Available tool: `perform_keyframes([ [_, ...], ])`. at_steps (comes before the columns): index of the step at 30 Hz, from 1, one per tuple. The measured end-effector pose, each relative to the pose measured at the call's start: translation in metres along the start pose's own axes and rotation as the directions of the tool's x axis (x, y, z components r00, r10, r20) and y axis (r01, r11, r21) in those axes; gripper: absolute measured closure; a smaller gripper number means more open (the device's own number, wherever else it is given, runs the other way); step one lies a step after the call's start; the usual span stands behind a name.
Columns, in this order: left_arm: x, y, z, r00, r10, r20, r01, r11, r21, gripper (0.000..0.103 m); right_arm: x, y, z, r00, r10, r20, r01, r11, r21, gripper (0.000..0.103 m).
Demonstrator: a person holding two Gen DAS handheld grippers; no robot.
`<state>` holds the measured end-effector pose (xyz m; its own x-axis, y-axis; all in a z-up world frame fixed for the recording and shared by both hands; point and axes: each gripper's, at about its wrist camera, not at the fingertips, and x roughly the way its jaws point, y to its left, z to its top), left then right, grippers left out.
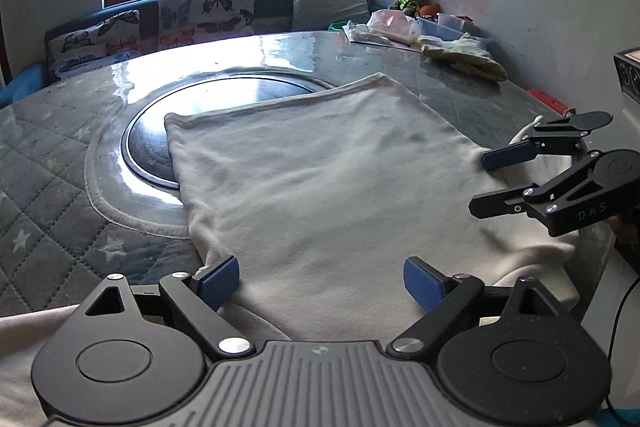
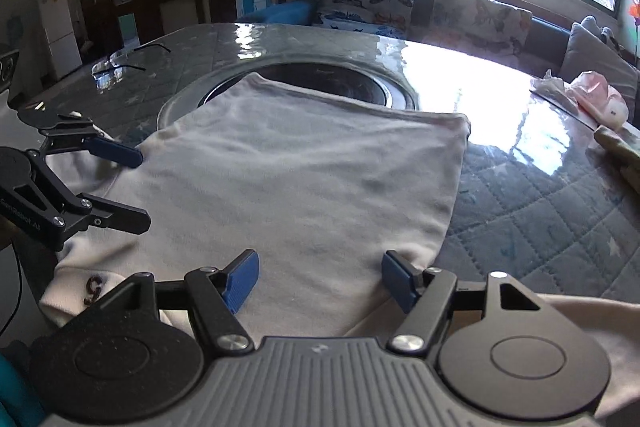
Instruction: Fold clothes
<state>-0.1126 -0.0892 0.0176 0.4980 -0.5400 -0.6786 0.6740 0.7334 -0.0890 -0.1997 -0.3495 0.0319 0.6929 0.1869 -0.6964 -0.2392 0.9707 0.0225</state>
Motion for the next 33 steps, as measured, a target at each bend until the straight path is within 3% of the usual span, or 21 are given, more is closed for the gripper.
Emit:
perform_keyframes([
  [17, 0.011, 0.017, 0.02, 1.0, -0.012, 0.019, 0.013, 0.996, -0.087, 0.009, 0.023, -0.001, 0.024, 1.0, 0.018, 0.009, -0.017, 1.0, -0.016, 0.032],
  [27, 0.023, 0.033, 0.029, 1.0, -0.009, 0.01, 0.01, 0.991, -0.135, 0.009, 0.054, -0.028, 0.042, 1.0, -0.021, -0.019, 0.021, 0.999, 0.029, 0.031],
  [33, 0.013, 0.028, 0.03, 1.0, -0.004, 0.021, 0.007, 0.99, -0.144, 0.005, 0.04, -0.024, 0.04, 1.0, -0.015, 0.006, 0.015, 0.999, 0.04, 0.03],
])
